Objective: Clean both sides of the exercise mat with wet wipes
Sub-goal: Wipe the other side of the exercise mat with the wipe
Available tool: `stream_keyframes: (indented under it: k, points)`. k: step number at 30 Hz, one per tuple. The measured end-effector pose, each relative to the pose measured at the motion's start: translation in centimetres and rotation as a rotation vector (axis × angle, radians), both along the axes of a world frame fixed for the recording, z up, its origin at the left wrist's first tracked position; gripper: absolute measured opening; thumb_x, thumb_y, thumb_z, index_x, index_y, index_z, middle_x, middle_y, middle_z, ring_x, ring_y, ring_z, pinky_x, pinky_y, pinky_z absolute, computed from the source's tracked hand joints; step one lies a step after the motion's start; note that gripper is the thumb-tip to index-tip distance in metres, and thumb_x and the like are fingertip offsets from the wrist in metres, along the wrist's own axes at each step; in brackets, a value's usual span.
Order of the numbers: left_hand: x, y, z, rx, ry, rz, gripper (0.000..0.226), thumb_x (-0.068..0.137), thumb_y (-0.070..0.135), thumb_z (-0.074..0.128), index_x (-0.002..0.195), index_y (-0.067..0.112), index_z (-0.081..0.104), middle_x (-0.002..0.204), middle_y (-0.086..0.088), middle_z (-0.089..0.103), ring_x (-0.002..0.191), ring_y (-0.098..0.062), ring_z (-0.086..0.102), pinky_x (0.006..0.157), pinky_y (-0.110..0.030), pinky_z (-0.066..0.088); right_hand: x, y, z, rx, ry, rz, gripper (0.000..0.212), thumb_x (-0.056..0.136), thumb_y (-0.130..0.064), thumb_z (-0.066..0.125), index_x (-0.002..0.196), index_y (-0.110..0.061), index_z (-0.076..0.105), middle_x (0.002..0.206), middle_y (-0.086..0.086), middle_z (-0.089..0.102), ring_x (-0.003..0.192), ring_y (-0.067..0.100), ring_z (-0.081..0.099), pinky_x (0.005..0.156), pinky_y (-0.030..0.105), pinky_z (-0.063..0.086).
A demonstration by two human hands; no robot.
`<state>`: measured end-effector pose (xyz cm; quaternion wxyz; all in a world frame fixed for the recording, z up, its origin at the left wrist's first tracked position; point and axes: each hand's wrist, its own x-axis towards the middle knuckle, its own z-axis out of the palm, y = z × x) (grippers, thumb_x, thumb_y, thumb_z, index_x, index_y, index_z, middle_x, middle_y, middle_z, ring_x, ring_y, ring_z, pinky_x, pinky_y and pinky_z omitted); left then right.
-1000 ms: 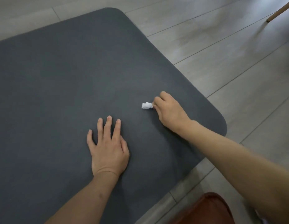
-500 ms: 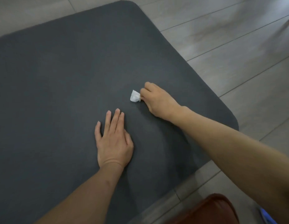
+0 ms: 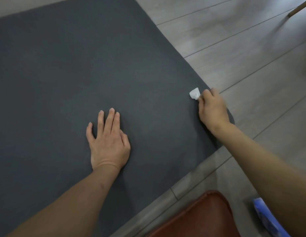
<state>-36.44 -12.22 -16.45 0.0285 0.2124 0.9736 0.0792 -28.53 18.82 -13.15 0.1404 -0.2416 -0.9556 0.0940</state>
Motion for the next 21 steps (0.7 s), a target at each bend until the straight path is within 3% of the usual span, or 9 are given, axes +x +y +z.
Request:
stream_keyframes:
  k: [2,6,8,10,13,15,17,19,21]
  points:
    - [0.1,0.1,0.1,0.007,0.001,0.000,0.065,0.096,0.031,0.023,0.158,0.015,0.038,0.169,0.004,0.027,0.158,-0.022,0.016,0.124,-0.057,0.014,0.8,-3.6,-0.2,-0.054,0.026,-0.082,0.014,0.094,-0.009,0.054,0.082,-0.003,0.049,0.088,0.017,0.046,0.065,0.036,0.046,0.059,0.050,0.047]
    - [0.0,0.1,0.1,0.021,-0.004,-0.003,0.065,0.095,0.031,0.024,0.157,0.014,0.039,0.169,0.003,0.028,0.158,-0.022,0.017,0.124,-0.057,0.013,4.5,-16.7,0.3,-0.150,-0.077,0.508,0.018,0.087,-0.002,0.063,0.080,-0.008,0.047,0.084,0.011,0.044,0.069,0.027,0.041,0.052,0.042,0.039]
    - [0.1,0.0,0.1,0.029,-0.003,-0.006,0.066,0.095,0.031,0.023,0.157,0.013,0.039,0.169,0.002,0.028,0.158,-0.022,0.016,0.124,-0.057,0.012,4.9,-15.3,0.5,-0.069,-0.109,0.610,0.020,0.085,-0.003,0.064,0.083,-0.011,0.046,0.085,0.009,0.045,0.070,0.025,0.042,0.046,0.039,0.039]
    - [0.0,0.0,0.0,0.029,0.003,-0.005,0.066,0.096,0.030,0.023,0.157,0.013,0.038,0.169,0.003,0.027,0.158,-0.022,0.015,0.124,-0.058,0.011,4.1,-9.7,0.4,-0.002,-0.107,0.432,0.017,0.087,-0.005,0.062,0.082,-0.009,0.047,0.086,0.013,0.046,0.070,0.031,0.045,0.048,0.043,0.043]
    - [0.1,0.1,-0.1,0.030,-0.003,-0.005,0.065,0.096,0.030,0.022,0.157,0.013,0.037,0.170,0.002,0.026,0.158,-0.022,0.014,0.124,-0.057,0.010,4.1,-0.3,0.6,0.037,-0.098,-0.136,0.014,0.096,-0.012,0.051,0.087,-0.002,0.051,0.090,0.020,0.048,0.072,0.038,0.050,0.058,0.043,0.042]
    - [0.2,0.2,0.0,0.029,-0.005,-0.008,0.063,0.098,0.029,0.024,0.158,0.013,0.036,0.170,0.002,0.026,0.159,-0.022,0.013,0.124,-0.058,0.010,5.0,0.0,0.7,-0.002,-0.088,-0.308,0.017,0.097,-0.016,0.047,0.092,-0.002,0.055,0.094,0.020,0.051,0.076,0.042,0.055,0.062,0.040,0.040]
    - [0.2,0.1,0.0,0.026,-0.009,-0.016,0.060,0.100,0.026,0.029,0.158,0.013,0.035,0.170,0.001,0.025,0.159,-0.024,0.012,0.124,-0.060,0.011,5.7,-5.1,1.3,-0.051,-0.067,-0.131,0.003,0.093,-0.012,0.057,0.094,-0.013,0.055,0.091,0.016,0.054,0.076,0.038,0.059,0.065,0.040,0.050]
    - [0.2,0.0,0.0,0.027,-0.011,-0.022,0.059,0.101,0.027,0.031,0.158,0.013,0.035,0.170,-0.001,0.025,0.159,-0.025,0.012,0.124,-0.061,0.011,7.0,-12.0,1.8,-0.189,-0.107,0.340,0.023,0.087,-0.003,0.067,0.093,-0.019,0.052,0.086,0.010,0.054,0.072,0.029,0.055,0.062,0.037,0.052]
    - [0.3,-0.1,0.1,0.028,-0.003,-0.056,0.062,0.100,0.035,0.027,0.158,0.018,0.036,0.169,-0.002,0.026,0.159,-0.027,0.010,0.124,-0.061,0.010,8.3,-15.7,2.1,-0.285,-0.263,0.652,0.014,0.089,-0.004,0.062,0.087,-0.014,0.052,0.089,0.006,0.048,0.074,0.024,0.047,0.058,0.041,0.048]
